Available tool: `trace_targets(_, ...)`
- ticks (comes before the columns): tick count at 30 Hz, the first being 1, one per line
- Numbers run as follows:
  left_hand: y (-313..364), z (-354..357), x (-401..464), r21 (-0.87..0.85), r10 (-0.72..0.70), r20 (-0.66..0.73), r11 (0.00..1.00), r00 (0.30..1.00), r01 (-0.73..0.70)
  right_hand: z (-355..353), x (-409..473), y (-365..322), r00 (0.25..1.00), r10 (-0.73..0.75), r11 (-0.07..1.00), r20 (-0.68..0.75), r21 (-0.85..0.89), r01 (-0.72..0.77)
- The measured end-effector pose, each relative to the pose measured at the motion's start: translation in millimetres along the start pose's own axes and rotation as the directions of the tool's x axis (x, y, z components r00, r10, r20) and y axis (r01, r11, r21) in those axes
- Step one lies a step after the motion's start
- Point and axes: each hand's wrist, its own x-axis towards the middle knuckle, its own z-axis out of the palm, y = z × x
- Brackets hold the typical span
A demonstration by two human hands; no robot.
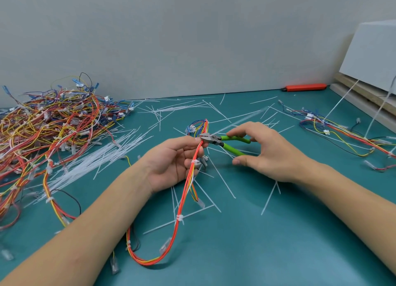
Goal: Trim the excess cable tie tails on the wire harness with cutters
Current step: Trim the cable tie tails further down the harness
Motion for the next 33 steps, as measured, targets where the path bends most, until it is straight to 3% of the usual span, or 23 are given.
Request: trace_targets(33, -4.1, 4.2, 2.7, -0.006, 0.1, -0.049, 0.995, 0.994, -0.101, 1.1, -4.6, -13.3, 0.998, 0.058, 0.998, -0.012, 0.008, -0.058)
